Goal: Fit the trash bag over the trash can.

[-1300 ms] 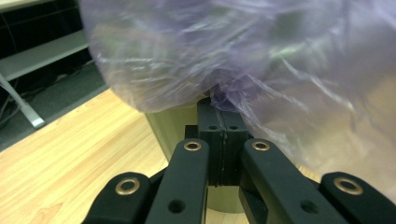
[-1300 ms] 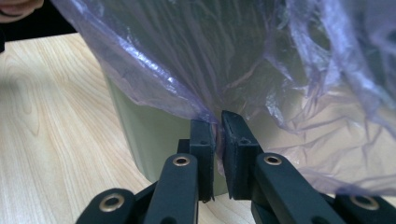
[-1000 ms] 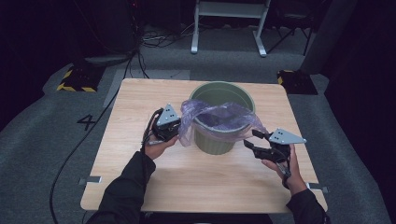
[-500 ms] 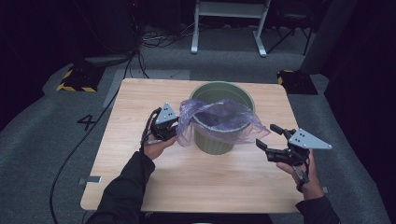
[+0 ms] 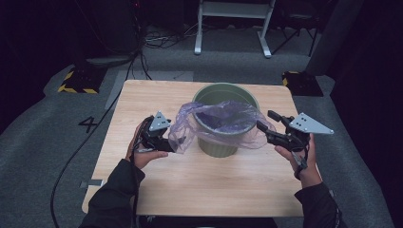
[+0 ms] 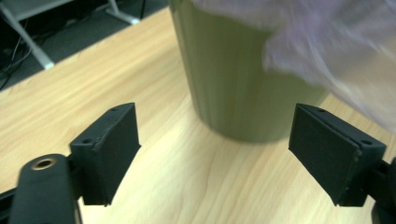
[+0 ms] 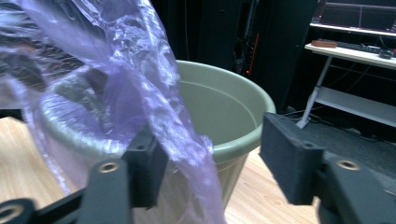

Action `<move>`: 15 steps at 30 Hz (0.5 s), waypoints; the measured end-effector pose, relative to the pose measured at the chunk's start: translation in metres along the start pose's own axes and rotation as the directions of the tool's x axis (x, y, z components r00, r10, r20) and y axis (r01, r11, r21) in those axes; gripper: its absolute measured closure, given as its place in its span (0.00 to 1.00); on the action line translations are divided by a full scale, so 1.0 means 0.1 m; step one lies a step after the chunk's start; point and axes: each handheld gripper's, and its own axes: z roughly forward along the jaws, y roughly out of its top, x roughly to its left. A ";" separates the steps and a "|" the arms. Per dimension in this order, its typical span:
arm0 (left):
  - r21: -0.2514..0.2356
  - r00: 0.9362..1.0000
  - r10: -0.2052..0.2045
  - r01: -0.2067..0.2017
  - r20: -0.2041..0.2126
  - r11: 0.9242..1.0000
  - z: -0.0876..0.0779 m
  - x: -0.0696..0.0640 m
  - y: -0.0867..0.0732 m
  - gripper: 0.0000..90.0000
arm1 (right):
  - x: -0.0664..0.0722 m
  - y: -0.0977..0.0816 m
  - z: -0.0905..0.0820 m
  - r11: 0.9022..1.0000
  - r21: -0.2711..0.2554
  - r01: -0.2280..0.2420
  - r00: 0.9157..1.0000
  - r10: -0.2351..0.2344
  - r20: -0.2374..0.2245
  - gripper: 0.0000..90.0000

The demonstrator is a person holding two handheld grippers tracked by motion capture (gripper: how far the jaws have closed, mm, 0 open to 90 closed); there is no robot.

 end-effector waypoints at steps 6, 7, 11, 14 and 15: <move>0.019 0.997 0.051 -0.052 0.062 0.998 -0.14 -0.13 -0.16 0.17 | -0.04 0.03 0.04 1.000 0.008 -0.008 1.000 0.008 0.000 0.80; 0.022 0.995 0.067 -0.068 0.069 0.997 -0.16 -0.17 -0.17 0.17 | -0.04 0.04 0.05 1.000 0.008 -0.003 1.000 0.003 0.000 0.82; -0.004 0.992 0.087 -0.087 0.089 0.996 -0.25 -0.29 -0.20 0.17 | -0.04 0.06 0.05 1.000 0.013 0.008 1.000 -0.009 0.011 0.90; -0.038 0.990 0.080 -0.076 0.119 0.996 -0.31 -0.36 -0.19 0.17 | -0.05 0.07 0.05 1.000 0.014 0.010 1.000 -0.010 0.016 0.93; -0.043 0.987 0.088 -0.083 0.134 0.996 -0.33 -0.39 -0.18 0.17 | -0.06 0.07 0.06 1.000 0.014 0.010 1.000 -0.010 0.019 0.94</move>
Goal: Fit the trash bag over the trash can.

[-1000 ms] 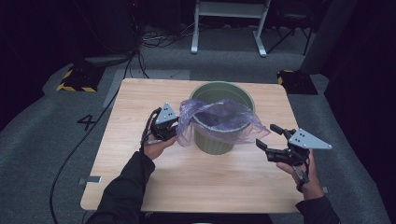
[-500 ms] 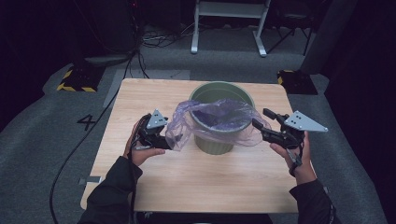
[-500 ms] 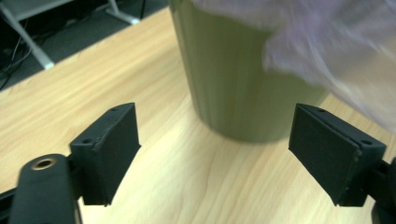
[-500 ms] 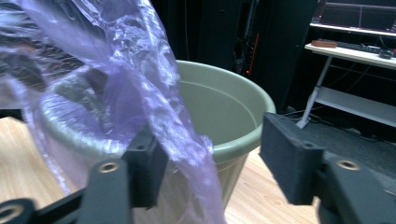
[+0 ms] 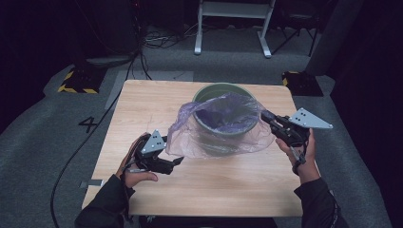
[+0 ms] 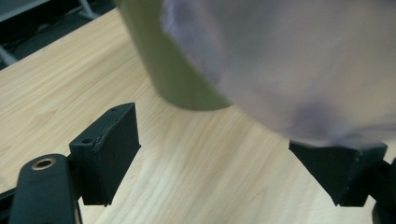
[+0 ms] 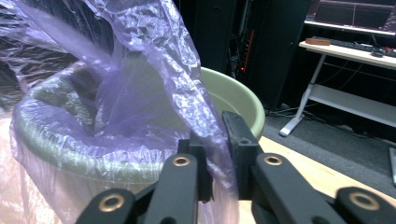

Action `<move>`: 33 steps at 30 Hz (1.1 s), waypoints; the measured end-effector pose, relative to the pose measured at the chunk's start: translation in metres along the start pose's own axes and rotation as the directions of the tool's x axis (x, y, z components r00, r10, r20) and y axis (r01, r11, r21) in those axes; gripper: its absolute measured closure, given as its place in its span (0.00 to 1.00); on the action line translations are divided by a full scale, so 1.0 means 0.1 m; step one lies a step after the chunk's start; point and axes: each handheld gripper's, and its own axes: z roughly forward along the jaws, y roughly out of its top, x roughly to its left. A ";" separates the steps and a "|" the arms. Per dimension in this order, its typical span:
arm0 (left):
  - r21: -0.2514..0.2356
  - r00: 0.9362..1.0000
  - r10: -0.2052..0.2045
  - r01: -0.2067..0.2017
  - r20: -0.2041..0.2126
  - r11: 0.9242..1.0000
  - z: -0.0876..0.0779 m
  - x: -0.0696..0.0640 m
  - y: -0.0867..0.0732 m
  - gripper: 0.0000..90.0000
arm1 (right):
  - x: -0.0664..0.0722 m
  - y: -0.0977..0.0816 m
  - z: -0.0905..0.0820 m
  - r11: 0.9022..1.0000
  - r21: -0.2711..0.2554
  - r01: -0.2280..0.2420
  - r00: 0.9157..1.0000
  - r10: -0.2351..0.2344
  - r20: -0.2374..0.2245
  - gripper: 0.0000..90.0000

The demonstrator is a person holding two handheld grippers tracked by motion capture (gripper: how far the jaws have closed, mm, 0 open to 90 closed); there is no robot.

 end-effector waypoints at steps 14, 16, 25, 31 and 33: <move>-0.003 0.999 0.029 -0.029 0.022 1.000 -0.09 -0.09 -0.09 0.17 | -0.04 0.02 0.00 1.000 0.006 -0.001 0.999 0.001 0.032 0.96; -0.034 0.999 0.022 -0.021 0.028 0.999 -0.12 -0.15 -0.04 0.17 | -0.03 0.02 0.01 1.000 0.010 0.004 1.000 -0.004 0.029 0.96; -0.182 0.999 -0.027 0.021 -0.032 0.983 -0.25 -0.28 0.27 0.17 | 0.00 0.01 0.04 1.000 0.024 0.019 1.000 -0.020 0.022 0.95; -0.296 0.988 -0.129 0.100 -0.082 0.950 -0.28 -0.07 0.57 0.26 | -0.01 0.03 0.03 0.999 0.021 0.026 0.999 -0.026 0.018 0.95; -0.313 0.986 -0.137 0.102 -0.092 0.944 -0.26 0.03 0.67 0.31 | -0.02 0.03 0.04 0.999 0.022 0.025 0.999 -0.026 0.022 0.95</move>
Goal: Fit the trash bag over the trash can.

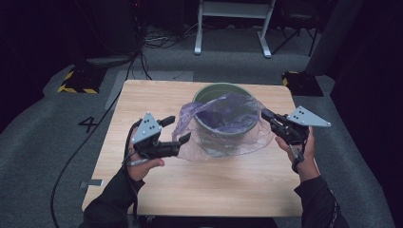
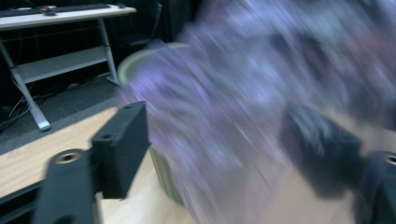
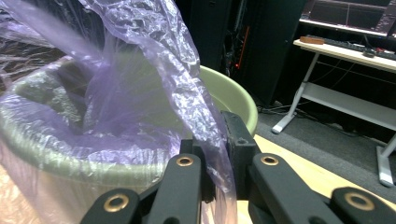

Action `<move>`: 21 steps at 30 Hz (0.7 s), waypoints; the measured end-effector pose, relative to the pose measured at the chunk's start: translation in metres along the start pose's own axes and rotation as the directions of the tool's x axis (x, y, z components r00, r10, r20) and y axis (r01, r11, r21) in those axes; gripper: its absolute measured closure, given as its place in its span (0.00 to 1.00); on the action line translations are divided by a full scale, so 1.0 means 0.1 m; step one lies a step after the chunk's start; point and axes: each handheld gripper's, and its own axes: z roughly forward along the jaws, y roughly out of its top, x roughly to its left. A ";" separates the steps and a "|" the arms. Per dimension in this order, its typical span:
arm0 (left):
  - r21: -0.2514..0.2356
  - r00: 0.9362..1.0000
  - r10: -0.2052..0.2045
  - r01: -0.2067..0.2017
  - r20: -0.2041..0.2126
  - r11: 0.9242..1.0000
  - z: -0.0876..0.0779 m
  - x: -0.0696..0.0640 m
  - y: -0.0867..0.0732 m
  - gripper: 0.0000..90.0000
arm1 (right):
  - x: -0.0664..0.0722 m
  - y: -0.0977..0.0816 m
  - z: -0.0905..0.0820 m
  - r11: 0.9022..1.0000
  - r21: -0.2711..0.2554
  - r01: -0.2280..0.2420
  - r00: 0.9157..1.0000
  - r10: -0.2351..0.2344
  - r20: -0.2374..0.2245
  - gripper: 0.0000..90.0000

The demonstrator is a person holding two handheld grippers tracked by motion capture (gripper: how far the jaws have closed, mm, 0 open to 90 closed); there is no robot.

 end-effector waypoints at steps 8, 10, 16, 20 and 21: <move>0.025 0.998 0.033 -0.032 -0.048 0.999 0.26 0.29 0.28 0.64 | -0.08 0.04 0.05 1.000 0.004 -0.005 1.000 0.005 0.016 0.94; 0.047 0.995 0.071 -0.068 -0.068 0.997 0.34 0.34 0.33 0.70 | -0.13 0.06 0.08 1.000 0.011 -0.008 1.000 0.008 0.019 0.94; 0.083 0.996 0.056 -0.050 -0.067 0.995 0.63 0.55 0.40 0.83 | -0.31 0.08 0.26 0.998 0.040 -0.052 0.998 0.050 0.041 0.94; 0.118 0.996 0.051 -0.042 -0.077 0.992 0.88 0.68 0.38 0.88 | -0.43 0.09 0.42 0.994 0.063 -0.093 0.994 0.089 0.063 0.94; 0.120 0.996 0.028 -0.018 -0.083 0.993 0.95 0.72 0.36 0.88 | -0.45 0.09 0.46 0.993 0.070 -0.098 0.993 0.093 0.067 0.94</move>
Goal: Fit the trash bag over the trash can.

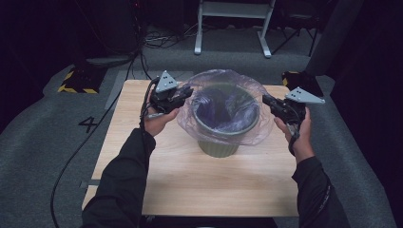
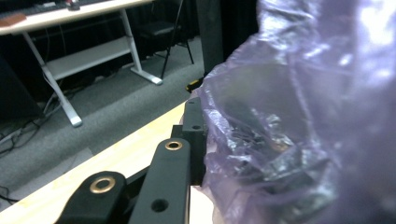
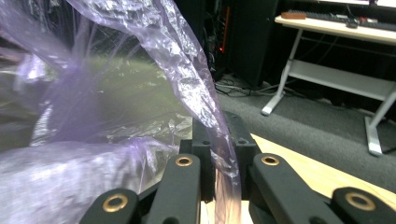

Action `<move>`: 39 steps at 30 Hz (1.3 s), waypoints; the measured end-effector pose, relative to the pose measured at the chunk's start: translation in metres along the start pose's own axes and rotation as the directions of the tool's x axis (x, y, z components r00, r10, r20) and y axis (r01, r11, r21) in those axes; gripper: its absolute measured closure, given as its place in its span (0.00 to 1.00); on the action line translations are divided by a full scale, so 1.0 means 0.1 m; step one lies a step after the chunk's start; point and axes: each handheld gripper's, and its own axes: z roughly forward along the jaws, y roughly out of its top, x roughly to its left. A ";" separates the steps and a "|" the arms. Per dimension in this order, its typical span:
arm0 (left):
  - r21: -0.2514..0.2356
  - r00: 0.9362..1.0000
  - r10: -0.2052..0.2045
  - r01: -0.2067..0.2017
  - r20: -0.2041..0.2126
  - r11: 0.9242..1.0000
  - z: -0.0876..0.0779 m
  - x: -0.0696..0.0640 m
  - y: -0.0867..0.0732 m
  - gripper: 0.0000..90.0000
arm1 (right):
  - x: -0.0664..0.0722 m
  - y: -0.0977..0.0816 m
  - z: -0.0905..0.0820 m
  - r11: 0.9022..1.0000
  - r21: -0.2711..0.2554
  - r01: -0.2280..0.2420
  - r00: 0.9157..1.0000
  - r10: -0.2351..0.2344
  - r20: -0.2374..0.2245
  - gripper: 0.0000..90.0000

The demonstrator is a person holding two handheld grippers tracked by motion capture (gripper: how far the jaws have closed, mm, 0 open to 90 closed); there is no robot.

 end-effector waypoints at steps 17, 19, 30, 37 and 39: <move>0.158 0.985 -0.150 0.163 -0.088 0.974 0.62 0.38 -0.35 0.86 | -0.18 -0.12 0.55 0.989 0.127 -0.074 0.997 0.072 0.022 0.92; 0.170 0.984 -0.155 0.169 -0.089 0.971 0.66 0.38 -0.39 0.87 | -0.19 -0.15 0.60 0.987 0.138 -0.087 0.996 0.084 0.025 0.93; 0.299 0.984 -0.174 0.179 -0.043 0.938 0.89 0.34 -0.70 0.88 | -0.21 -0.35 0.73 0.969 0.213 -0.128 0.992 0.127 0.016 0.93; 0.312 0.982 -0.186 0.180 -0.009 0.933 0.82 0.34 -0.88 0.85 | -0.22 -0.51 0.70 0.963 0.235 -0.130 0.991 0.131 0.008 0.91; 0.321 0.985 -0.171 0.167 -0.014 0.932 0.79 0.33 -0.93 0.83 | -0.22 -0.56 0.69 0.962 0.241 -0.126 0.992 0.129 0.006 0.89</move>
